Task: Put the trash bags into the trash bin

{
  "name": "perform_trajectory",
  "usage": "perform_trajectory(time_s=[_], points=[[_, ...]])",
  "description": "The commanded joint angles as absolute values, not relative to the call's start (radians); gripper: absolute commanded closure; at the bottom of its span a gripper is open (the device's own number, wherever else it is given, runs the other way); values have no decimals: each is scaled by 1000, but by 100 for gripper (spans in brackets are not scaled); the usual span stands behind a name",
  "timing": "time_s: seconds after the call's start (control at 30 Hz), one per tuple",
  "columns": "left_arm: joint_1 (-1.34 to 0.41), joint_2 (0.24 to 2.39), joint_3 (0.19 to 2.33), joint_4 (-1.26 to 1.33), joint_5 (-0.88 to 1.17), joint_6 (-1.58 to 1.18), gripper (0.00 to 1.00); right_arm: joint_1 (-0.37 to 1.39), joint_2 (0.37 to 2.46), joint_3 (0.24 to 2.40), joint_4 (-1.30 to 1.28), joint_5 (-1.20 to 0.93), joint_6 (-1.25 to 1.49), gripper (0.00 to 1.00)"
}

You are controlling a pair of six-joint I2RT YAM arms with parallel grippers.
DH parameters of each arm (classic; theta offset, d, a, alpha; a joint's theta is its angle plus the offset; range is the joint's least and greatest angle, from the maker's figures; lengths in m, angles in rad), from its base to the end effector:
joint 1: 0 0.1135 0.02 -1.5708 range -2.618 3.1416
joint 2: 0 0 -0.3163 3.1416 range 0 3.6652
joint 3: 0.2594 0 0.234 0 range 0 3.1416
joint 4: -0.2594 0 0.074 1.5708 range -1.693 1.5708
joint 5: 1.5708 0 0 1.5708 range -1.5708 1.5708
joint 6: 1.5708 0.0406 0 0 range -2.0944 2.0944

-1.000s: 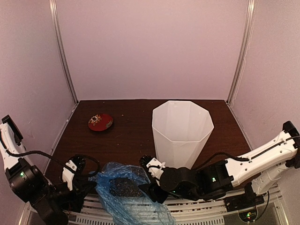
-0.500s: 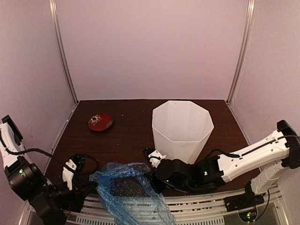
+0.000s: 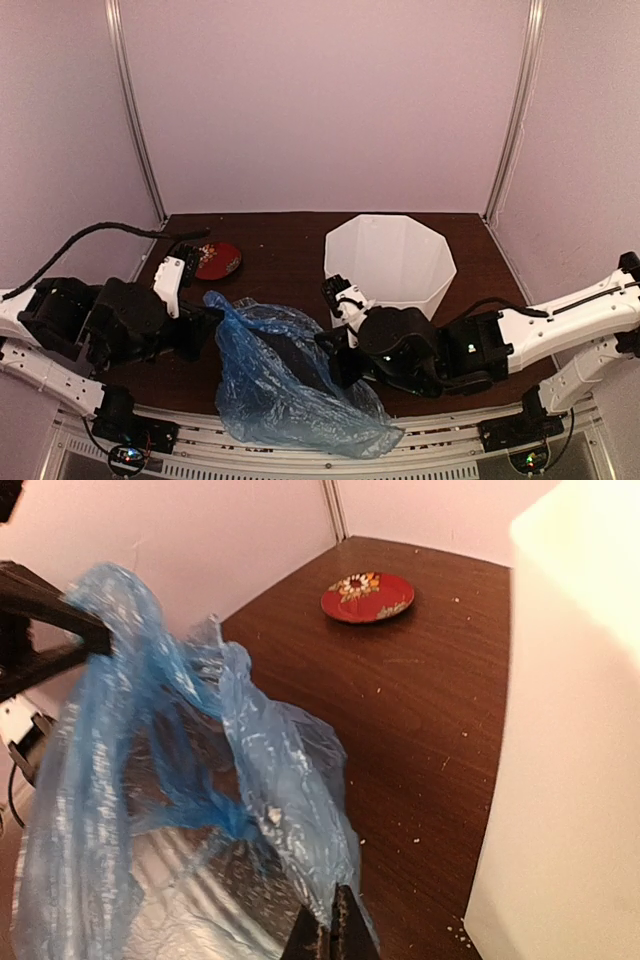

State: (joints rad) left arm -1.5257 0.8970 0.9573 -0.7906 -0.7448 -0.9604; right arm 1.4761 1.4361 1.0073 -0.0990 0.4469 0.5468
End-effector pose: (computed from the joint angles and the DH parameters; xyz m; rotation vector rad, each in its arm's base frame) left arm 0.0330 -0.1208 0.3649 0.2354 2.1343 -0.6289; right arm 0.0462 0.3007 0.3318 -0.7021 2.0180 0.7763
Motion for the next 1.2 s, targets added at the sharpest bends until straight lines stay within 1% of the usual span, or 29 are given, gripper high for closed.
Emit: perform_trajectory(time_s=[0.0, 0.17, 0.2, 0.27, 0.3, 0.37, 0.4, 0.43, 0.53, 0.6, 0.63, 0.67, 0.7, 0.73, 0.77, 0.87, 0.9, 1.03, 1.17], points=[[-1385, 999, 1013, -663, -547, -719, 100, 1483, 1371, 962, -82, 537, 595, 100], [-1188, 1053, 1042, -606, -367, -639, 100, 1493, 1385, 930, -66, 585, 618, 100], [-1173, 1055, 1047, -607, -352, -640, 88, 1496, 1393, 927, -60, 588, 620, 100], [-1170, 1038, 1057, -611, -343, -660, 54, 1501, 1409, 924, -51, 592, 627, 100], [-1170, 1011, 1052, -609, -328, -681, 46, 1503, 1416, 923, -49, 592, 634, 100], [-1170, 910, 1001, -593, -316, -743, 37, 1507, 1425, 921, -48, 597, 650, 100], [-1171, 839, 946, -591, -321, -780, 30, 1509, 1426, 917, -48, 602, 657, 100], [-1170, 749, 890, -589, -329, -813, 27, 1509, 1423, 913, -48, 608, 665, 100], [-1170, 499, 719, -571, -338, -876, 27, 1510, 1407, 889, -37, 625, 673, 100], [-1170, 408, 605, -544, -303, -918, 30, 1510, 1400, 886, -47, 638, 675, 100], [-1170, 386, 546, -504, -273, -934, 35, 1509, 1396, 886, -50, 643, 677, 100], [-1170, 372, 481, -456, -245, -953, 43, 1509, 1392, 886, -54, 646, 680, 100], [-1170, 365, 418, -403, -226, -968, 55, 1509, 1386, 884, -57, 650, 684, 100], [-1170, 364, 369, -354, -216, -985, 60, 1509, 1381, 881, -59, 654, 688, 100], [-1170, 368, 325, -313, -211, -1002, 62, 1509, 1374, 876, -61, 657, 691, 100], [-1170, 368, 231, -199, -204, -1037, 64, 1509, 1356, 860, -63, 660, 703, 100], [-1170, 360, 209, -164, -200, -1042, 62, 1509, 1352, 855, -62, 658, 703, 100], [-1170, 358, 113, -3, -168, -1049, 49, 1509, 1358, 854, -63, 641, 709, 100], [-1170, 493, 85, 234, -56, -1008, 43, 1509, 1367, 858, -57, 632, 712, 100]])
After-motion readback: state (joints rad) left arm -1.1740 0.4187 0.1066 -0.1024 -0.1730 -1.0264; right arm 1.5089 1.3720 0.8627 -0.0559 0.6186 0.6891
